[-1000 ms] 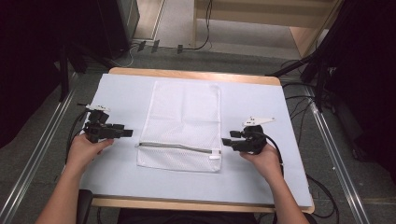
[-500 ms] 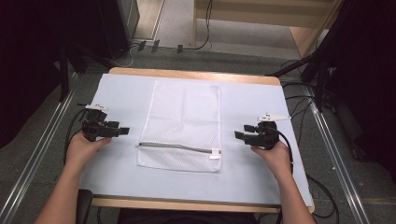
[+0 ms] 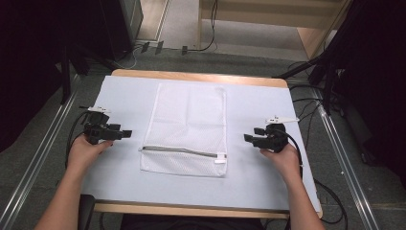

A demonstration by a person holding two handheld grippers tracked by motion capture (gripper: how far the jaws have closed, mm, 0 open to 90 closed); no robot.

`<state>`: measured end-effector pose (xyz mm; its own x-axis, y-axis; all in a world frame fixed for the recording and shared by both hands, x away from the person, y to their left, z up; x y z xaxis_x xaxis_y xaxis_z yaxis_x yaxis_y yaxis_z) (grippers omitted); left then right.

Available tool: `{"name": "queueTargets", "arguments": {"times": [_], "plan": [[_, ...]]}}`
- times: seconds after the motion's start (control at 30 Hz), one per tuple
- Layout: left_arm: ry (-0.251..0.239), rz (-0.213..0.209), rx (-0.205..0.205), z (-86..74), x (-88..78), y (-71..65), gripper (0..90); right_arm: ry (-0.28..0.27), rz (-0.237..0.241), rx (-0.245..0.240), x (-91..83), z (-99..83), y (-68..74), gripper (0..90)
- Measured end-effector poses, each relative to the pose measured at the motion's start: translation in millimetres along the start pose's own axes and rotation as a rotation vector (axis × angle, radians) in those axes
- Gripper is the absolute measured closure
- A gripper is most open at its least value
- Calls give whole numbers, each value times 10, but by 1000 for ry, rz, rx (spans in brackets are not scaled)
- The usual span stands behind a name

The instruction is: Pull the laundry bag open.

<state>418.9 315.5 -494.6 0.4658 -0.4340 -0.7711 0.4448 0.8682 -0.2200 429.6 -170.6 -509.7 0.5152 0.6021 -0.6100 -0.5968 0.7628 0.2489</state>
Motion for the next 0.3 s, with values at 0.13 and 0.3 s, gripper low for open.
{"name": "queueTargets", "arguments": {"times": [0.13, 0.3], "plan": [[9, 9, -13, -19, 19, 33, 306, 4, -6, 5, 11, -7, -1, 380], [7, 39, 12, -29, 51, 55, 270, 7, -21, 6, 18, -13, -21, 362]]}}
Point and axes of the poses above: each handheld gripper's, and its own axes: x roughly forward along the jaws, z roughly out of its top, y roughly to its left, the point moved 8 cm from there along x, roughly forward along the jaws, and after that the axes turned 2 degrees about z, right-handed, at the moved point
